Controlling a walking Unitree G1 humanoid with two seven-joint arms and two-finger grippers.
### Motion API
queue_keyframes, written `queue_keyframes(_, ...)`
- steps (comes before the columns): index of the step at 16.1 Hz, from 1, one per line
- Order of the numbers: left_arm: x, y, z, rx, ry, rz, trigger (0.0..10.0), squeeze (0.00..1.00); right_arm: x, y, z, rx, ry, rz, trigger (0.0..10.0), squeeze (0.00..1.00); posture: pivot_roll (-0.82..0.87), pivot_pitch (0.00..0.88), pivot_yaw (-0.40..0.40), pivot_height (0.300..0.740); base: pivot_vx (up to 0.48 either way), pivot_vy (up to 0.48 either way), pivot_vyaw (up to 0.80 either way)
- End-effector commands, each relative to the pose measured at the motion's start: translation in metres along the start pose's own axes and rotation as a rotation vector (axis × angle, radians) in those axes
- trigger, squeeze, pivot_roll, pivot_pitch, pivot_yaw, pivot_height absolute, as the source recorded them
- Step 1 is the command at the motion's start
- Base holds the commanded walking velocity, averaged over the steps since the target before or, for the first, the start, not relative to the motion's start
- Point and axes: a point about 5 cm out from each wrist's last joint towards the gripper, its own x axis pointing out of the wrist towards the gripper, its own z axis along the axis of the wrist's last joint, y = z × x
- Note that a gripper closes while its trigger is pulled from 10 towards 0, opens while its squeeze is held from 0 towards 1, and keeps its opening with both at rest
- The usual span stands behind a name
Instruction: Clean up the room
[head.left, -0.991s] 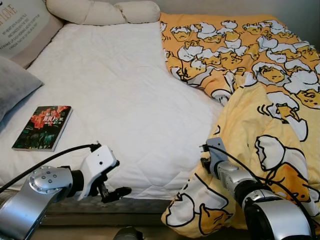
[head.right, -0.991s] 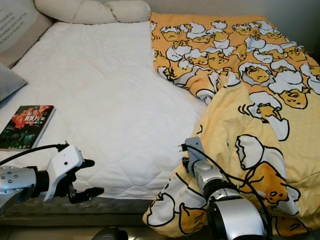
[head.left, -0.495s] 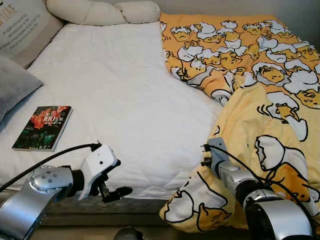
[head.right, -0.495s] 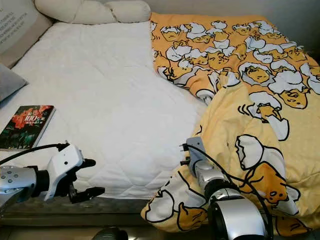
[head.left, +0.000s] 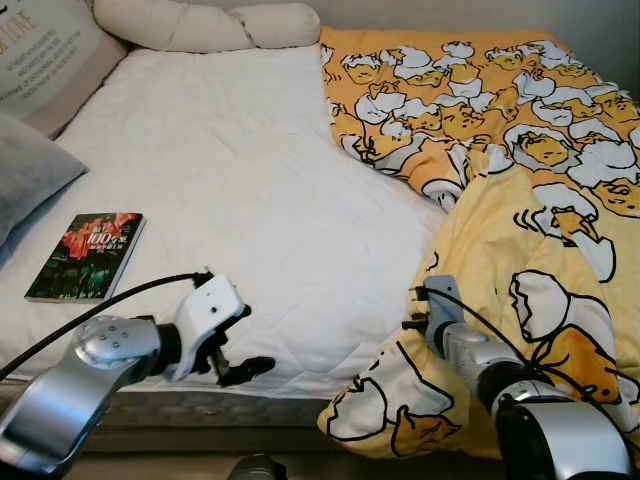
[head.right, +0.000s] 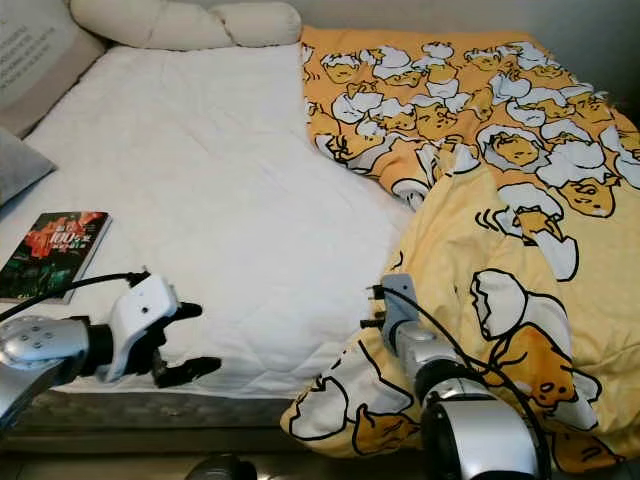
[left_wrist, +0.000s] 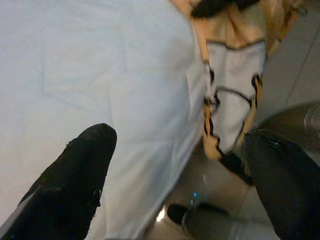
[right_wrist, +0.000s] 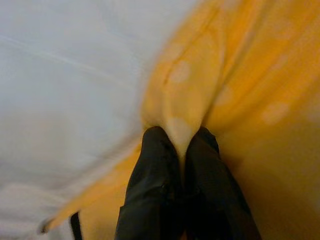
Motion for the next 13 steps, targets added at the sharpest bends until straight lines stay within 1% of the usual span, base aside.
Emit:
queue_keyframes(1,0.003,0.003,0.002,0.016,-0.003,0.014,10.0,0.0,-0.002,0.001,0.005,0.003,-0.049,0.1,0.0,0.0,0.15,0.0,0.021,0.74,0.0,0.0,0.0)
queue_keyframes(2,0.006,0.005,0.004,0.016,-0.015,0.018,10.0,0.0,-0.005,0.001,0.006,-0.039,-0.077,0.245,0.0,0.0,0.14,0.0,0.02,0.74,0.0,0.0,0.0)
queue_keyframes(3,0.007,0.005,0.003,0.015,-0.019,0.019,10.0,0.0,-0.01,0.001,0.002,-0.068,-0.089,0.36,0.0,0.0,0.13,0.0,0.021,0.74,0.0,0.0,0.0)
queue_keyframes(4,0.008,0.004,0.002,0.014,-0.02,0.016,10.0,0.0,-0.016,0.004,-0.006,-0.122,-0.095,0.492,0.0,0.0,0.13,0.0,0.023,0.74,0.0,0.0,0.0)
queue_keyframes(5,0.009,0.003,0.002,0.014,-0.019,0.015,10.0,0.0,-0.02,0.007,-0.012,-0.155,-0.087,0.565,0.0,0.0,0.12,0.0,0.026,0.74,0.0,0.0,0.0)
queue_keyframes(6,0.01,0.001,0.001,0.013,-0.019,0.007,10.0,0.0,-0.033,0.014,-0.028,-0.225,-0.052,0.755,0.0,0.0,0.12,0.0,0.029,0.74,0.0,0.0,0.0)
queue_keyframes(7,0.011,0.0,0.0,0.014,-0.019,-0.001,10.0,0.0,-0.051,0.022,-0.046,-0.285,-0.01,0.939,0.0,0.0,0.12,0.0,0.032,0.74,0.0,0.0,0.0)
queue_keyframes(8,0.011,0.0,-0.001,0.015,-0.017,-0.003,10.0,0.0,-0.057,0.025,-0.054,-0.313,0.015,0.99,0.0,0.0,0.12,0.0,0.033,0.74,0.0,0.0,0.0)
queue_keyframes(9,0.012,-0.001,-0.002,0.016,-0.017,-0.004,10.0,0.0,-0.064,0.026,-0.072,-0.364,0.076,1.07,0.0,0.0,0.12,0.0,0.033,0.74,0.0,0.0,0.0)
queue_keyframes(11,0.012,-0.001,-0.001,0.017,-0.015,-0.003,10.0,0.0,-0.071,0.025,-0.092,-0.377,0.148,1.159,0.0,0.0,0.13,0.0,0.029,0.74,0.0,0.0,0.0)
queue_keyframes(12,0.008,0.001,-0.003,0.015,-0.009,0.001,10.0,0.0,-0.084,0.024,-0.111,-0.388,0.236,1.253,0.0,0.0,0.13,0.0,0.027,0.74,0.0,0.0,0.0)
queue_keyframes(13,0.005,0.001,-0.005,0.012,-0.001,0.001,10.0,0.0,-0.089,0.021,-0.119,-0.415,0.27,1.253,0.0,0.0,0.13,0.0,0.027,0.74,0.0,0.0,0.0)
